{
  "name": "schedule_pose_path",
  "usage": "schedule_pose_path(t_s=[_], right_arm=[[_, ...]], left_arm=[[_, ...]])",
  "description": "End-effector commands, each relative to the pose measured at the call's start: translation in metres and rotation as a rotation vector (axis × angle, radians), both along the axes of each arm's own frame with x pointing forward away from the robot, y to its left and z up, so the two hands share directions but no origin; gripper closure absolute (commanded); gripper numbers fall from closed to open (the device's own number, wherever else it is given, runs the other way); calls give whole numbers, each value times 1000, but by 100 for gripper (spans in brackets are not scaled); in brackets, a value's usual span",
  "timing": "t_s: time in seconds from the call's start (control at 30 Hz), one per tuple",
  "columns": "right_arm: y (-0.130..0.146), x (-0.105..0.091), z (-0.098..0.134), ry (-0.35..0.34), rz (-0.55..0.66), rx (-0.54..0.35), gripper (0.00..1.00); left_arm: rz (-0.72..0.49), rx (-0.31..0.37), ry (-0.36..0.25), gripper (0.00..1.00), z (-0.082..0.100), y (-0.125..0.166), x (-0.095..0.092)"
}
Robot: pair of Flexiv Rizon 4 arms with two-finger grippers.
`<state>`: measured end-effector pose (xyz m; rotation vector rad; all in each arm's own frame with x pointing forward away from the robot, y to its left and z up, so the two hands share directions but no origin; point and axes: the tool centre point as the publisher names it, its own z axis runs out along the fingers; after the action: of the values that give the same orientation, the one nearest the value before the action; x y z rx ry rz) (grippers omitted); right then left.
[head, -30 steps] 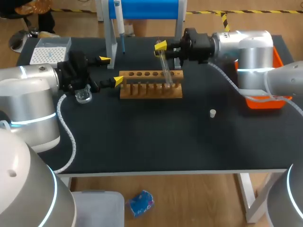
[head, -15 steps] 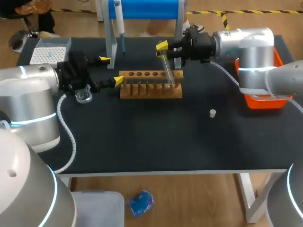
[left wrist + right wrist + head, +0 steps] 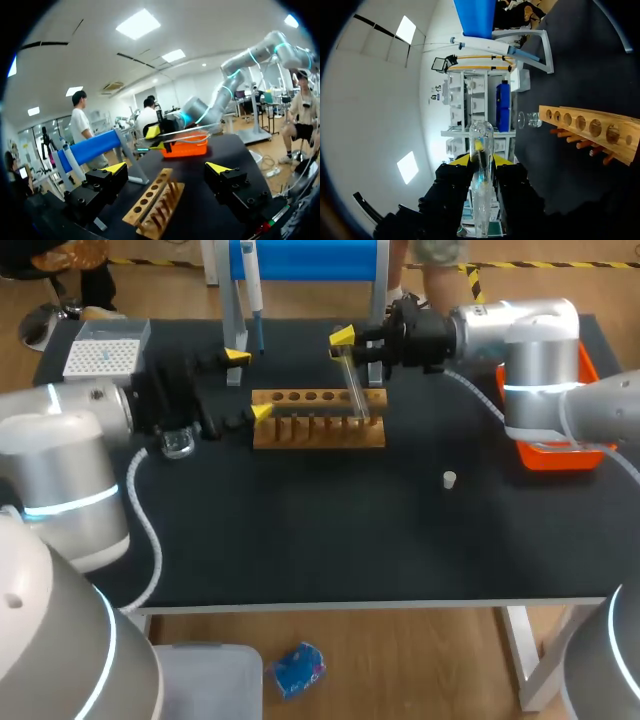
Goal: Invert the test tube, pick up the pipette, mount the tip to pipette, aspirate from beaker and dispense into the tube, eject the tip, return the pipette, and cap with the stopper.
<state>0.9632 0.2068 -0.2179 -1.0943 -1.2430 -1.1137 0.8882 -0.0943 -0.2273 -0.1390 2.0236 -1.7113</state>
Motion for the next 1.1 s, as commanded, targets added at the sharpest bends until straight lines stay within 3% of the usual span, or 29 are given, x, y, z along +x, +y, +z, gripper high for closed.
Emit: schedule_pose_path(t_s=[0.03,0.2,0.23,0.3,0.37,0.43,0.6,0.77,1.1], right_arm=[[-1,0,1,-2,-1,-4,100],[-1,0,1,-2,-1,-4,100],[-1,0,1,-2,-1,-4,100],[-1,0,1,-2,-1,-4,100],[-1,0,1,-2,-1,-4,100],[-1,0,1,-2,-1,-4,100],[-1,0,1,-2,-1,-4,100],[-1,0,1,-2,-1,-4,100],[-1,0,1,-2,-1,-4,100]], left_arm=[[-131,-118,-247,0,-12,-2,3],[-131,-118,-247,0,-12,-2,3],[-210,-73,-358,0,-2,-7,2],[-249,-52,-538,0,15,-19,-6],[-262,-22,-656,0,22,-26,-13],[-255,4,-723,0,25,-32,-18],[-183,149,-878,0,31,-44,-29],[-102,246,-927,0,25,-54,-31],[-85,241,-931,0,18,-65,-26]])
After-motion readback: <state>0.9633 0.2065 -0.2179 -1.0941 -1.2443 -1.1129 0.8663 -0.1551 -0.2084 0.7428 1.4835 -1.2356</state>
